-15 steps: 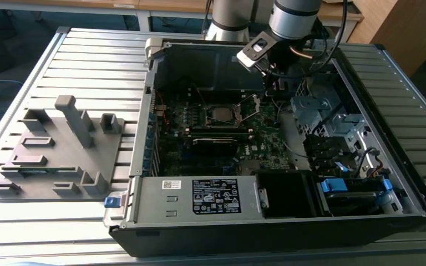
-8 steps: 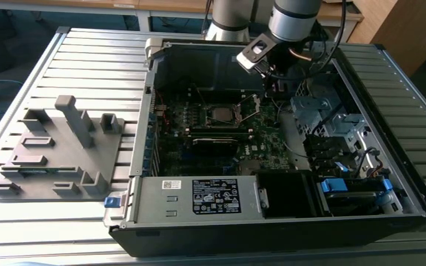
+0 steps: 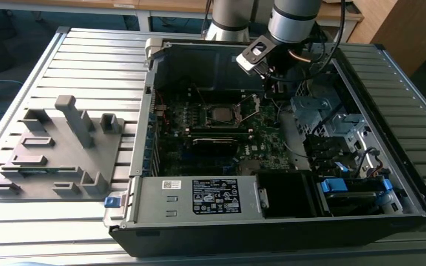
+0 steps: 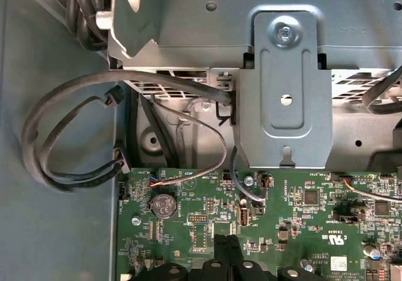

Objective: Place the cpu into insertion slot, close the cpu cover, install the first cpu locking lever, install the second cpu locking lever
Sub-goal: 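Close the cpu cover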

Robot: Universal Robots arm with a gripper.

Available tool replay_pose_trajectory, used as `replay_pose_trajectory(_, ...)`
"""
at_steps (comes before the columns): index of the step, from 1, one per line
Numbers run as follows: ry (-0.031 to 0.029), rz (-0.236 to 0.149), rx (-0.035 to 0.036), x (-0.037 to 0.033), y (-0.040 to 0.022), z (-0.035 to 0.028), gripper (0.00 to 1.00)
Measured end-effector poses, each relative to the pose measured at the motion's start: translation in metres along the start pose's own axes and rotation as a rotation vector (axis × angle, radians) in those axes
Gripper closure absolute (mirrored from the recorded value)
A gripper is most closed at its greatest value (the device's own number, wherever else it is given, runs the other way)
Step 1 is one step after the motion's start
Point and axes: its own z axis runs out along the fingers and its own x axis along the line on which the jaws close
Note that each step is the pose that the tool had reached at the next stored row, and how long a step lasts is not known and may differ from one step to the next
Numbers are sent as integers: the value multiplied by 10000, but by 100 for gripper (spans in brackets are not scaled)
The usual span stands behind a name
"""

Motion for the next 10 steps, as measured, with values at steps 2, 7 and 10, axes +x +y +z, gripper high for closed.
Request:
replay_pose_trajectory(2,4,0,-1,0,-18,1,90)
replay_pose_trajectory(7,38,1,-75,-1,-164,-2,90)
replay_pose_trajectory(10,43,-1,-181,-3,-300,-6,90)
